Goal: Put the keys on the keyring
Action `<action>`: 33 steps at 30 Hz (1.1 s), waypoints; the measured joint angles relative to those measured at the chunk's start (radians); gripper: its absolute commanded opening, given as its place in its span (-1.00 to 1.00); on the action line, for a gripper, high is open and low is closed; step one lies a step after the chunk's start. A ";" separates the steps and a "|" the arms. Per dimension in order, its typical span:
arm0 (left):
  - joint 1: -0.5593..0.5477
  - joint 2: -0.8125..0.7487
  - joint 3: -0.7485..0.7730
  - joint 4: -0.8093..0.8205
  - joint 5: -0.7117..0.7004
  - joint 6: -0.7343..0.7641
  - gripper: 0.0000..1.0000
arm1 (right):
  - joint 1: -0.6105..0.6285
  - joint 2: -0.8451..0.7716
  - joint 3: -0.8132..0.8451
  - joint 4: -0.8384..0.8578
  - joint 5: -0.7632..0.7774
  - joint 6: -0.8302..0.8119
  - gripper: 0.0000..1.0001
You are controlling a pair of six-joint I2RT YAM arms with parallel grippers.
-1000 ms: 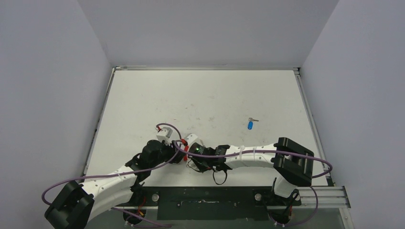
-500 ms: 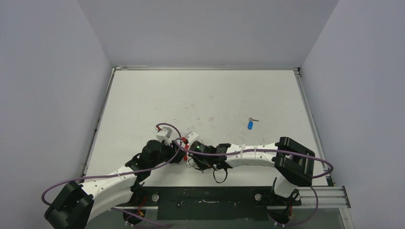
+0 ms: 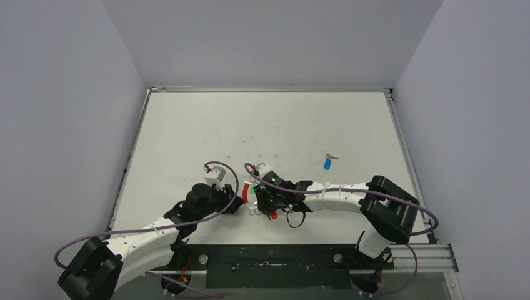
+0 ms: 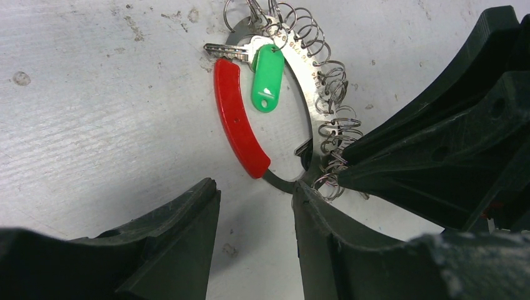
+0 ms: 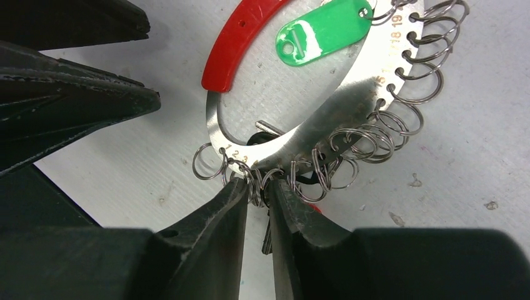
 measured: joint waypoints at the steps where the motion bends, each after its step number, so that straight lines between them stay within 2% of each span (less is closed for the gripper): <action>1: 0.000 0.000 0.000 0.000 0.000 0.000 -0.10 | 0.000 0.000 -0.002 0.006 -0.004 0.003 -0.54; 4: 0.000 0.000 0.000 0.000 0.000 0.000 -0.10 | -0.006 -0.001 -0.005 0.015 -0.013 0.011 -0.58; 14: 0.000 0.000 0.000 0.000 0.003 0.000 -0.10 | -0.035 -0.011 -0.021 0.027 -0.027 0.028 -1.00; 22: 0.000 0.000 0.000 0.000 0.005 0.008 -0.10 | -0.071 -0.019 -0.043 0.056 -0.065 0.057 -1.00; 33: -0.004 -0.056 -0.010 0.021 0.036 0.047 -0.09 | -0.161 -0.044 -0.115 0.175 -0.168 0.190 -1.00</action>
